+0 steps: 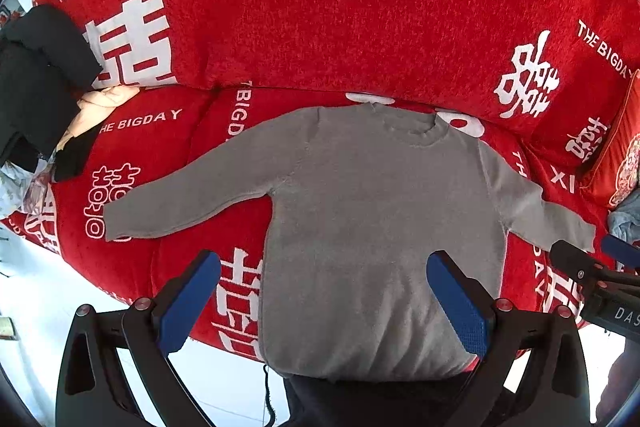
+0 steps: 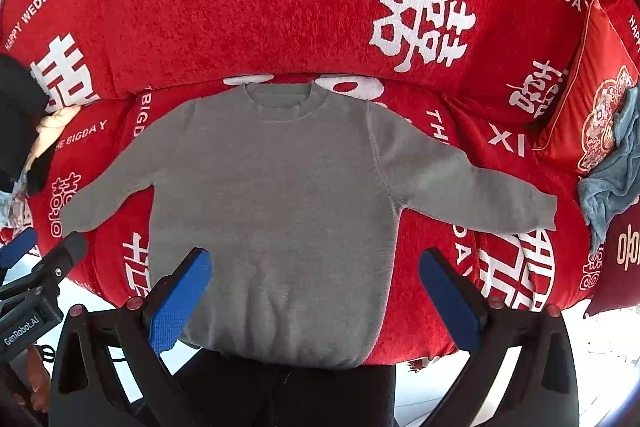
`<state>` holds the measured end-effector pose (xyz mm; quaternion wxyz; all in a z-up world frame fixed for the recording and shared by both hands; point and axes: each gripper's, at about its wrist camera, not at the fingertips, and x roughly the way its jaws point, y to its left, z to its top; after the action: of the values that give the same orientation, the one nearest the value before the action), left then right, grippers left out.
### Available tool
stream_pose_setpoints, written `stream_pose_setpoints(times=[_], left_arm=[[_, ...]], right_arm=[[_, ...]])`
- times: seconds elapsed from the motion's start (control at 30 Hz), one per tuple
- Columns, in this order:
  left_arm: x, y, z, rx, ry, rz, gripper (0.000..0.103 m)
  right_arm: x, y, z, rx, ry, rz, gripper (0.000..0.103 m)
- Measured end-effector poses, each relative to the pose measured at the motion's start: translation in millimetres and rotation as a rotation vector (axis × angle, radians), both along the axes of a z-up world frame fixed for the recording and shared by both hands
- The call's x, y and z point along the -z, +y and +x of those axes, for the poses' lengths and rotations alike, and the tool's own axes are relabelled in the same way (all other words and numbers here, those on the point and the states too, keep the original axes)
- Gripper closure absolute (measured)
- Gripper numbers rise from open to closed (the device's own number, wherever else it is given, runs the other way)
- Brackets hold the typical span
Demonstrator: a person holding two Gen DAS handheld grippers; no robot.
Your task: Fold small clothes
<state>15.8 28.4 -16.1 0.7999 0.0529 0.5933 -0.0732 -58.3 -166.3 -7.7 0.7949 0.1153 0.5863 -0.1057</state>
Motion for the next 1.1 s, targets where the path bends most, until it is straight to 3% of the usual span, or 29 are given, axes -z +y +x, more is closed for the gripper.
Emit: stream_pose_setpoints(times=[0.3, 0.53, 1.1], left_arm=[[20, 3, 13, -0.006, 0.048, -0.013, 0.0], [51, 3, 21, -0.01, 0.086, -0.003, 0.0], [176, 13, 47, -0.078, 0.154, 0.025, 0.0]], right_arm=[[12, 2, 10, -0.004, 0.012, 0.029, 0.0], [46, -1, 21, 0.019, 0.02, 0.065, 0.0], [152, 13, 58, -0.053, 0.03, 0.087, 0.0]])
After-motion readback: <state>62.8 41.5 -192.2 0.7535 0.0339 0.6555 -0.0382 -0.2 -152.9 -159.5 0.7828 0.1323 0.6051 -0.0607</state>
